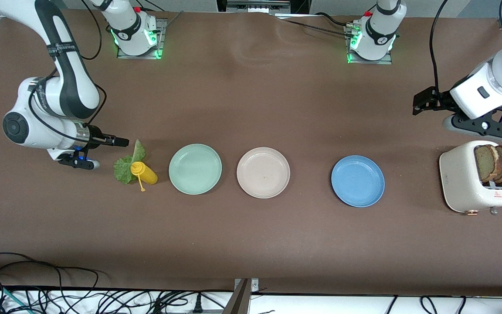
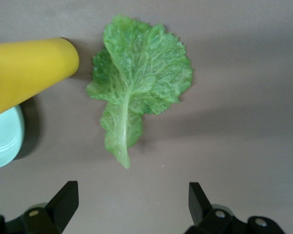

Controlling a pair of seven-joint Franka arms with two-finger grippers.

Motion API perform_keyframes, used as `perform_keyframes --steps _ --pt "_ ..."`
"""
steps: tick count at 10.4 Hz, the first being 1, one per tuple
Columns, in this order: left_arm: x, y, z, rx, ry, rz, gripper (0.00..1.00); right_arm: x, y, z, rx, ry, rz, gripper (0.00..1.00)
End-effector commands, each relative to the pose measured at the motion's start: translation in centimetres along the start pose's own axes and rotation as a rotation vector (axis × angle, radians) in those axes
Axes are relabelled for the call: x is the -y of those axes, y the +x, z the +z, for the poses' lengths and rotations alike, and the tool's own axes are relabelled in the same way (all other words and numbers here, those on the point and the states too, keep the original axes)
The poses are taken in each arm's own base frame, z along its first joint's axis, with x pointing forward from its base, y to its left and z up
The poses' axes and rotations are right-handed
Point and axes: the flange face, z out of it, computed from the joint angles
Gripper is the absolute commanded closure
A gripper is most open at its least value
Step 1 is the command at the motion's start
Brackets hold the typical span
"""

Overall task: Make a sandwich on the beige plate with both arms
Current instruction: 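Reach the right gripper to the lettuce while the left gripper reaches the toaster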

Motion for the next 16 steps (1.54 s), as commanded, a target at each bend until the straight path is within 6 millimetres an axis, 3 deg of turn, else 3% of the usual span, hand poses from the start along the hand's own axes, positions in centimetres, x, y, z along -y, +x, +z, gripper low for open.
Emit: perform_keyframes --steps 1,5,9,16 --pt "0.6 0.5 -0.4 -0.007 -0.002 -0.016 0.0 0.0 0.2 2.0 0.004 0.014 0.011 0.0" --pt "3.8 2.4 2.5 0.015 0.012 -0.057 0.0 0.8 0.7 5.0 0.023 0.022 0.008 0.0" --pt "10.9 4.4 6.6 0.024 0.12 -0.135 0.0 1.7 1.3 7.2 0.015 0.026 -0.002 0.0" --pt "23.4 4.0 12.3 0.054 0.174 -0.133 0.0 1.5 1.9 9.1 0.013 0.024 0.002 0.02"
